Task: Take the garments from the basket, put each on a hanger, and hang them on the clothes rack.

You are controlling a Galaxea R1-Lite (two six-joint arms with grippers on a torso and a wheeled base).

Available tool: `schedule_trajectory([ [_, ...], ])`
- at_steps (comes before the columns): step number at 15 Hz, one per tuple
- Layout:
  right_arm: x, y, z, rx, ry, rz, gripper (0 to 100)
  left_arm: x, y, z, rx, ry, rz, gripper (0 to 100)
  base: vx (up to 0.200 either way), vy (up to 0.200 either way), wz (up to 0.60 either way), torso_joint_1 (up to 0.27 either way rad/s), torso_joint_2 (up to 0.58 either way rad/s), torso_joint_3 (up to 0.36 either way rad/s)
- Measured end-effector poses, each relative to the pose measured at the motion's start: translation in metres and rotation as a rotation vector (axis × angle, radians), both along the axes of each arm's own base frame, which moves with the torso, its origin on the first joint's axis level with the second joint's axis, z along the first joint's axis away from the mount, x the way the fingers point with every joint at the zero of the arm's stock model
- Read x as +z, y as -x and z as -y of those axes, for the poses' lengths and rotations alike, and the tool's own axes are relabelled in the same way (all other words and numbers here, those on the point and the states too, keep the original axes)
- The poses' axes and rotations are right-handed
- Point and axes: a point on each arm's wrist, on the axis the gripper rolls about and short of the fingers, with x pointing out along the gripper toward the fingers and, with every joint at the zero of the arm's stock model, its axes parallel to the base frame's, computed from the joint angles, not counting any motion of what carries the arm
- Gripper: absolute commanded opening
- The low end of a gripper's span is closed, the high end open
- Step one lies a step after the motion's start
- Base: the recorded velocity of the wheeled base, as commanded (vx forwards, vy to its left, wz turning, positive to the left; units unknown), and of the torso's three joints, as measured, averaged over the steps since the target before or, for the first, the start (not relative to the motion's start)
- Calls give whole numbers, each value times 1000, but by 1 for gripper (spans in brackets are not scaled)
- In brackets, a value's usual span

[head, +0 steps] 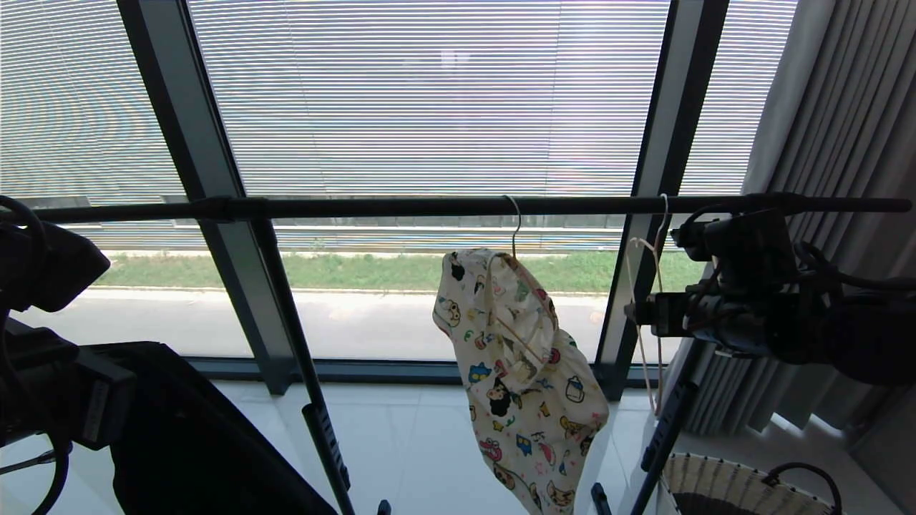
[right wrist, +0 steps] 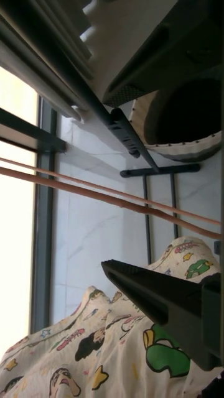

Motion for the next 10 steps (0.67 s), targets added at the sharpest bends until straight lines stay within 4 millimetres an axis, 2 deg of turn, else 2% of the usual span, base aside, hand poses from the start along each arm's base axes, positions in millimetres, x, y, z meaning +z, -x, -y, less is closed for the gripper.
schedule_trajectory([
  [10, -16, -16, -4, 17, -55, -17, 100, -1, -1, 0, 1, -1, -7, 0, 0, 0, 0, 0, 0, 0],
])
